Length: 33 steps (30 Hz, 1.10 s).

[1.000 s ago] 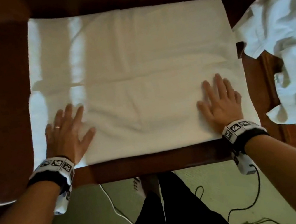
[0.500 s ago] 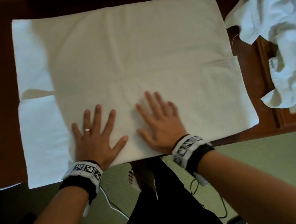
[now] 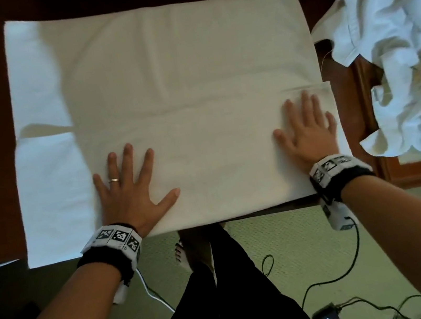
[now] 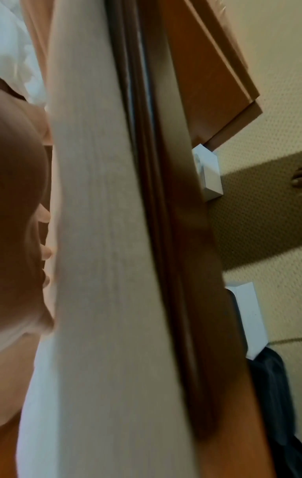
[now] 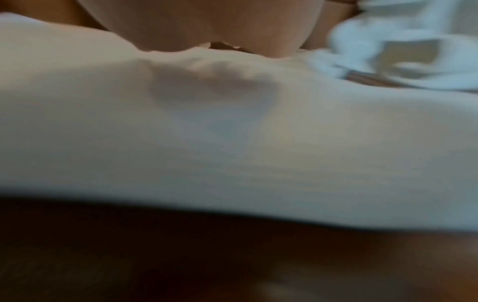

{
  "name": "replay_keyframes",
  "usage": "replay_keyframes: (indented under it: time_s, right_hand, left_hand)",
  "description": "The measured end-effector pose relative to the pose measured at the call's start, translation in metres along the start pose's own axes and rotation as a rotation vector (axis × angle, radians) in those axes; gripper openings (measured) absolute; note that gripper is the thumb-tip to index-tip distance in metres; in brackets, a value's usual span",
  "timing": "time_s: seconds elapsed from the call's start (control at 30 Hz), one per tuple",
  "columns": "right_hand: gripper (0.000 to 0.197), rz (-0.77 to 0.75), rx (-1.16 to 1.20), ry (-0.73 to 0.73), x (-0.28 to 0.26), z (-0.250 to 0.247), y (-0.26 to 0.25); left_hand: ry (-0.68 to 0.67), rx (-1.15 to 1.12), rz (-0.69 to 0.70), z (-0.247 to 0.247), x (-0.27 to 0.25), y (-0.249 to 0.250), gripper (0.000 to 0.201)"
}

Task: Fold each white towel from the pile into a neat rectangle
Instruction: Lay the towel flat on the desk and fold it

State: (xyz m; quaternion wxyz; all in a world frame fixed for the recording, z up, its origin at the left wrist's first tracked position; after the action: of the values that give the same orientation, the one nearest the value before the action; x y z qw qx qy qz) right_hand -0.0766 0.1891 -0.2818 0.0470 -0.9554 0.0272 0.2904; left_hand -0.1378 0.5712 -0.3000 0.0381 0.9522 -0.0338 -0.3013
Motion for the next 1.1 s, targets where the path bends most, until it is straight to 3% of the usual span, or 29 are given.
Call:
replay_keyframes:
  time_s: [0.1,0.17,0.2,0.27,0.37,0.43,0.5,0.6,0.77,0.93,1.1]
  right_hand:
    - [0.072,-0.27,-0.098,-0.047,-0.019,0.026,-0.071]
    - [0.071,-0.269,-0.124,-0.096,-0.025,0.039,-0.083]
    - [0.071,-0.255,-0.111,-0.107,-0.024,0.043,-0.085]
    - [0.072,-0.253,-0.105,-0.107,-0.021,0.043,-0.082]
    - [0.074,-0.275,-0.126,-0.096,-0.018,0.04,-0.083]
    - [0.075,-0.257,-0.127,-0.113,-0.018,0.038,-0.086]
    - [0.077,-0.241,-0.128,-0.136,-0.019,0.034,-0.088]
    - [0.078,-0.235,-0.13,-0.196,-0.022,0.022,-0.091]
    - [0.074,-0.209,-0.075,-0.352,-0.028,0.0,-0.095]
    - [0.051,-0.144,0.128,-0.243,0.002,-0.063,-0.097]
    - [0.036,-0.071,0.086,-0.155,0.056,-0.12,-0.092]
  left_hand:
    - [-0.023,0.144,0.157,-0.005,0.001,0.014,0.091]
    - [-0.083,0.243,0.275,-0.002,0.005,0.015,0.085]
    - [-0.099,0.259,0.27,-0.003,0.006,0.001,0.083]
    - [-0.109,0.228,0.168,-0.01,0.011,-0.044,0.081]
    - [-0.171,0.143,-0.099,-0.026,0.012,-0.124,0.083]
    - [-0.204,0.032,-0.247,-0.038,0.01,-0.147,0.09]
    - [-0.109,0.012,-0.248,-0.048,0.006,-0.137,0.094]
    - [-0.109,0.125,-0.035,-0.043,-0.002,-0.107,0.089]
    - [-0.212,-0.008,-0.162,-0.068,-0.004,-0.096,0.08]
    - [-0.225,-0.173,-0.135,-0.125,0.025,-0.081,0.071]
    - [-0.18,-0.393,-0.042,-0.185,0.065,-0.061,0.054]
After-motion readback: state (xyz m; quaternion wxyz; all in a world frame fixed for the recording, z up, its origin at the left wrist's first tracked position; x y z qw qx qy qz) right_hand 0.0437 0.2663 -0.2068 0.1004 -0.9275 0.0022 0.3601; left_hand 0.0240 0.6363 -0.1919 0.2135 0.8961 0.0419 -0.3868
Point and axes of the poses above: each hand's wrist, its own x-axis towards the middle knuckle, its own z-axis out of the palm, y = z × x, the point moved 3 cm from there along x, towards the middle knuckle, and after that the axes turned 15 degrees about -y, right-handed, at the moved point
